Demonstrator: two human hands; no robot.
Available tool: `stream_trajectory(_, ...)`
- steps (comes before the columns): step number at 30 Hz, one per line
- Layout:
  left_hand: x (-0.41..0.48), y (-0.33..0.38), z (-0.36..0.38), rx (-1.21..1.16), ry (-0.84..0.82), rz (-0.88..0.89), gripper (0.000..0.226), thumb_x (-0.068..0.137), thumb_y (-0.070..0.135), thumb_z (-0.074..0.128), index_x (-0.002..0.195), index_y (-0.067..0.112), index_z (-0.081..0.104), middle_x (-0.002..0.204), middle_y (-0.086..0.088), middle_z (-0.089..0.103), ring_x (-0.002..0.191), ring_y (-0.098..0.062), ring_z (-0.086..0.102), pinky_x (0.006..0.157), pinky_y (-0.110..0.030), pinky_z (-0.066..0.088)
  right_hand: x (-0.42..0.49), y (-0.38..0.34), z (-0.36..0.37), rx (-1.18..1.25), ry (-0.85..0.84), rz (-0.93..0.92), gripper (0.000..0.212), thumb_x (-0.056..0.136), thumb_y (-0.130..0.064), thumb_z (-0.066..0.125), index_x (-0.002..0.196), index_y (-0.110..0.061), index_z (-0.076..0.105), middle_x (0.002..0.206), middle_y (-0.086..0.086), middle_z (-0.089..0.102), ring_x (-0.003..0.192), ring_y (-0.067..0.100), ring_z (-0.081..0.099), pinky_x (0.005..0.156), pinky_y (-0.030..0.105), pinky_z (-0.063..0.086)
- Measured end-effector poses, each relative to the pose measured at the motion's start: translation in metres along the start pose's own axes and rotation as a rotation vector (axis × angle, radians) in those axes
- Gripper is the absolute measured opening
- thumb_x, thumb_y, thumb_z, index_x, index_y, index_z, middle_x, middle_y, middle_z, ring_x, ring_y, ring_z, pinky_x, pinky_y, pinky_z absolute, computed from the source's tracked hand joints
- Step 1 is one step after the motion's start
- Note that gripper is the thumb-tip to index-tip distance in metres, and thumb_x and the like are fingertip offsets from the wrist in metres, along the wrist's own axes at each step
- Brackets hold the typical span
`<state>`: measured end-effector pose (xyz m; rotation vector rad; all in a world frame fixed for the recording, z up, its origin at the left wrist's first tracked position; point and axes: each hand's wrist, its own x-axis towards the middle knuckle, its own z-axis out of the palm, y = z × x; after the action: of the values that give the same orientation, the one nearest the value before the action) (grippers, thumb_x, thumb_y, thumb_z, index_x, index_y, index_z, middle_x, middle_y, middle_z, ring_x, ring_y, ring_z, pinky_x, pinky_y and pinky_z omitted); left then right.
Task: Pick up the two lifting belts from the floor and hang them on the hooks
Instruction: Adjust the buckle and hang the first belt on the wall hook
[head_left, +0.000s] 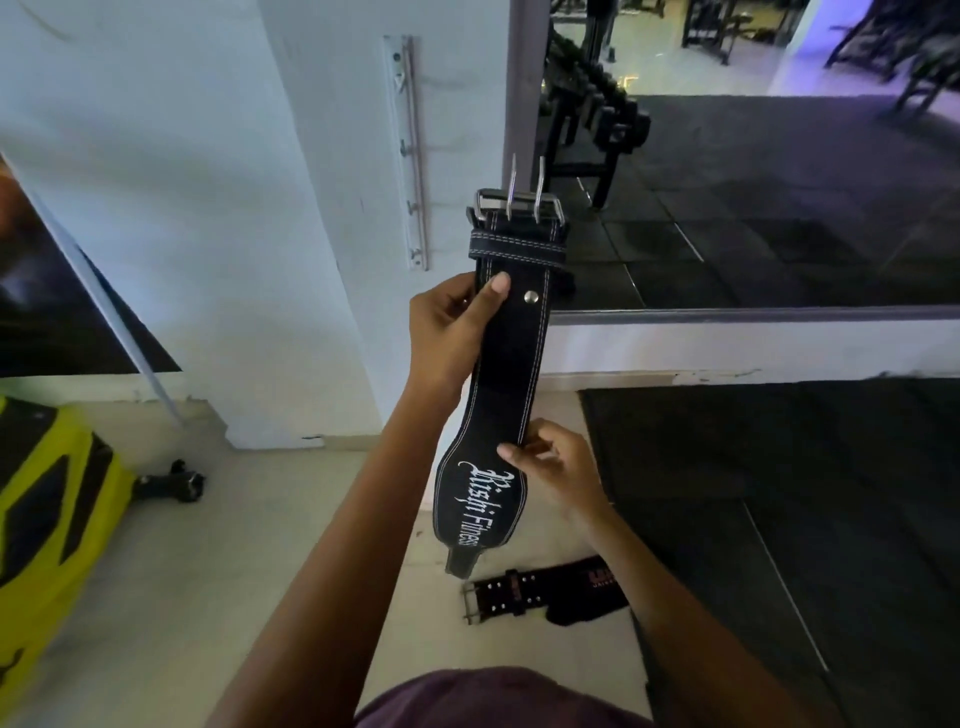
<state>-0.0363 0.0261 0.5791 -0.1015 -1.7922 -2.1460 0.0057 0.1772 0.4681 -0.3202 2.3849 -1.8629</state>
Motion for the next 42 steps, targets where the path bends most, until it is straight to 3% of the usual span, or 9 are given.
stream_trajectory(6, -0.005, 0.004, -0.003, -0.004, -0.025, 0.011, 0.017, 0.091, 0.014, 0.066, 0.077, 0.005, 0.071, 0.068, 0.003, 0.068, 0.067, -0.015, 0.061, 0.068, -0.035, 0.052, 0.046, -0.098, -0.022, 0.136, 0.139, -0.199, 0.028, 0.090, -0.020, 0.066, 0.095, 0.007, 0.065, 0.089, 0.026, 0.069, 0.081, 0.028, 0.066, 0.074, 0.037, 0.054)
stream_trajectory(10, -0.008, 0.012, -0.006, 0.013, -0.036, 0.061, 0.020, 0.092, 0.015, 0.066, 0.092, -0.004, 0.072, 0.081, -0.012, 0.070, 0.077, -0.024, 0.066, 0.076, -0.053, 0.057, 0.066, -0.134, -0.035, 0.185, 0.167, -0.241, 0.013, 0.088, -0.020, 0.068, 0.080, -0.009, 0.068, 0.079, 0.011, 0.070, 0.081, 0.032, 0.066, 0.083, 0.056, 0.055)
stream_trajectory(14, -0.007, 0.016, -0.012, 0.039, -0.017, 0.028, 0.019, 0.090, 0.014, 0.067, 0.071, 0.009, 0.068, 0.064, 0.003, 0.063, 0.066, -0.015, 0.057, 0.068, -0.041, 0.051, 0.042, -0.110, -0.015, 0.252, 0.074, -0.175, 0.024, 0.086, -0.006, 0.069, 0.109, -0.004, 0.065, 0.099, 0.006, 0.072, 0.093, 0.016, 0.070, 0.084, 0.030, 0.058)
stream_trajectory(19, -0.014, 0.016, -0.017, 0.014, -0.018, 0.020, 0.034, 0.089, 0.020, 0.068, 0.082, -0.013, 0.063, 0.074, -0.012, 0.056, 0.071, -0.020, 0.049, 0.068, -0.039, 0.043, -0.005, -0.022, 0.015, 0.101, -0.082, 0.074, 0.022, 0.078, -0.013, 0.079, 0.095, -0.022, 0.069, 0.095, 0.001, 0.075, 0.088, 0.023, 0.073, 0.077, 0.033, 0.060)
stream_trajectory(24, -0.020, 0.015, -0.019, 0.040, -0.013, 0.005, 0.039, 0.089, 0.022, 0.069, 0.086, -0.016, 0.061, 0.076, -0.012, 0.058, 0.071, -0.019, 0.054, 0.067, -0.038, 0.048, -0.001, -0.048, 0.009, 0.174, -0.033, 0.007, 0.023, 0.081, -0.006, 0.074, 0.104, -0.007, 0.070, 0.096, 0.002, 0.075, 0.087, 0.017, 0.073, 0.070, 0.021, 0.058)
stream_trajectory(32, -0.029, 0.022, -0.024, 0.040, -0.063, -0.009, 0.025, 0.090, 0.015, 0.068, 0.095, -0.010, 0.068, 0.084, -0.017, 0.067, 0.078, -0.024, 0.067, 0.075, -0.046, 0.057, 0.035, -0.132, -0.017, 0.234, 0.113, -0.244, 0.023, 0.088, -0.002, 0.065, 0.111, 0.003, 0.063, 0.096, 0.010, 0.072, 0.089, 0.013, 0.072, 0.081, 0.026, 0.058)
stream_trajectory(36, -0.023, 0.024, -0.045, 0.097, -0.287, -0.047, 0.034, 0.080, 0.007, 0.075, 0.107, -0.010, 0.064, 0.100, -0.023, 0.070, 0.090, -0.029, 0.070, 0.082, -0.043, 0.058, 0.032, -0.142, -0.012, 0.289, 0.170, -0.300, 0.023, 0.087, -0.004, 0.067, 0.108, 0.005, 0.062, 0.096, 0.022, 0.071, 0.088, 0.022, 0.069, 0.081, 0.034, 0.058)
stream_trajectory(39, -0.035, -0.004, -0.065, 0.288, -0.409, -0.109, 0.041, 0.074, 0.013, 0.081, 0.103, -0.012, 0.064, 0.102, -0.034, 0.069, 0.089, -0.046, 0.067, 0.088, -0.056, 0.053, 0.032, -0.153, -0.014, 0.337, 0.179, -0.337, 0.014, 0.086, -0.001, 0.067, 0.100, -0.002, 0.064, 0.089, 0.010, 0.071, 0.088, 0.020, 0.067, 0.087, 0.038, 0.055)
stream_trajectory(42, -0.062, -0.043, -0.077, 0.485, -0.449, -0.174, 0.028, 0.075, 0.012, 0.082, 0.096, -0.004, 0.073, 0.093, -0.019, 0.077, 0.081, -0.025, 0.072, 0.084, -0.049, 0.057, 0.032, -0.157, -0.017, 0.357, 0.172, -0.339, 0.014, 0.087, 0.000, 0.066, 0.100, -0.005, 0.065, 0.092, 0.008, 0.071, 0.092, 0.022, 0.067, 0.091, 0.040, 0.054)
